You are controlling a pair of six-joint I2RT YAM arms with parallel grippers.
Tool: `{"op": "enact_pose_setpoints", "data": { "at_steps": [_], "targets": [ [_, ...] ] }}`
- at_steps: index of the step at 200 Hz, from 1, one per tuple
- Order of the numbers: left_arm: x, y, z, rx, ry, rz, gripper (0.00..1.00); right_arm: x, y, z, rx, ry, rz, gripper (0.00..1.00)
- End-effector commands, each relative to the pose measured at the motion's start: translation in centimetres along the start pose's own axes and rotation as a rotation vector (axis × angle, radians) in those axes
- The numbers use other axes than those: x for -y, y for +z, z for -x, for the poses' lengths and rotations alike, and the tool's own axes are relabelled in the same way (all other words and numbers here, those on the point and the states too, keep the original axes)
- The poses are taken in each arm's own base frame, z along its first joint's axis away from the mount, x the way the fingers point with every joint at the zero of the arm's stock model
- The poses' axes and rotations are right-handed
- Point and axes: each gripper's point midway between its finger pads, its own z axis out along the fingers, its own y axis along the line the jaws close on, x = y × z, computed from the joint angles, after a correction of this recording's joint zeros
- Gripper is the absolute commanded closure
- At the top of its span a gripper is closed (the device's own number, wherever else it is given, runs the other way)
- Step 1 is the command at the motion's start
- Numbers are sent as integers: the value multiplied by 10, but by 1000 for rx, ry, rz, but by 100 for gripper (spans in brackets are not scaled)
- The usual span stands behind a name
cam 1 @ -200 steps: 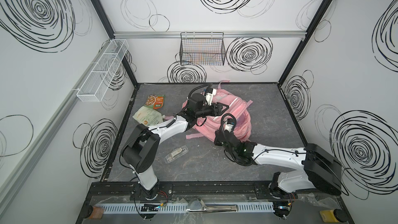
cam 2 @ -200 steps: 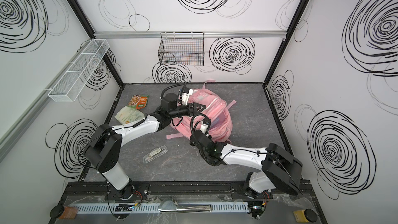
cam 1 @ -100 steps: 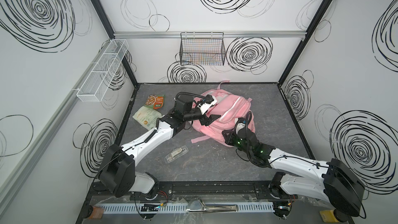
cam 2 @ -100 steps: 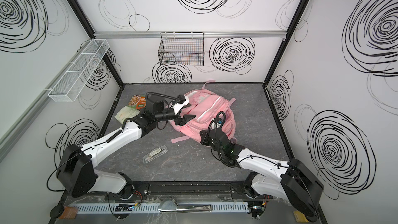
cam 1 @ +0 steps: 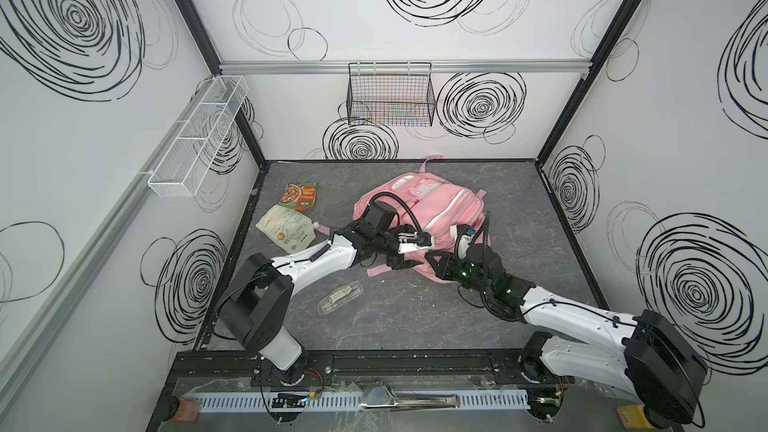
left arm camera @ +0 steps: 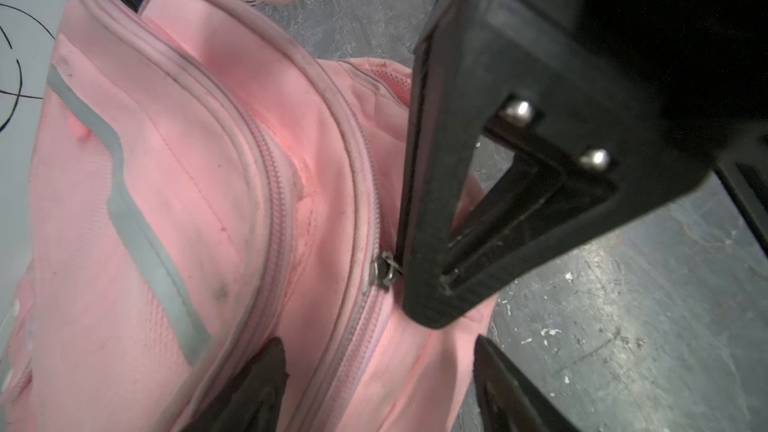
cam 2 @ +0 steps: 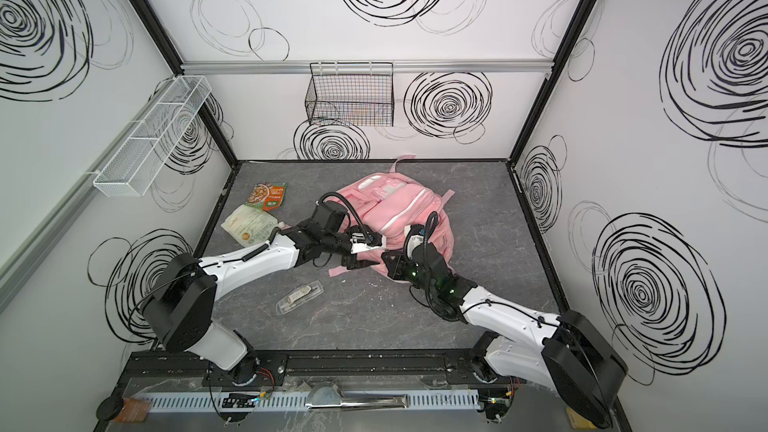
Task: Pack the student bag
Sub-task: 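Grasp the zipper pull with right gripper while left gripper holds the bag edge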
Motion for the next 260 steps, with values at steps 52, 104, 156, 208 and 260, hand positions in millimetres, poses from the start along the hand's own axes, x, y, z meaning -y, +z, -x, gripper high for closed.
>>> {"op": "enact_pose_setpoints", "data": {
  "at_steps": [52, 104, 156, 208, 260],
  "targets": [
    [3, 7, -16, -36, 106, -1, 68, -51, -19, 25, 76, -79, 206, 96],
    [3, 6, -12, -42, 121, 8, 100, -41, -19, 30, 99, -96, 146, 67],
    [9, 3, 9, 20, 103, -15, 100, -24, -18, 37, 104, -180, -24, 40],
    [7, 3, 14, 42, 75, -23, 100, -44, -24, 7, 118, -191, 20, 68],
    [4, -1, 20, 69, 61, -22, 100, -14, -23, 9, 196, -182, -82, 67]
  ]
}}
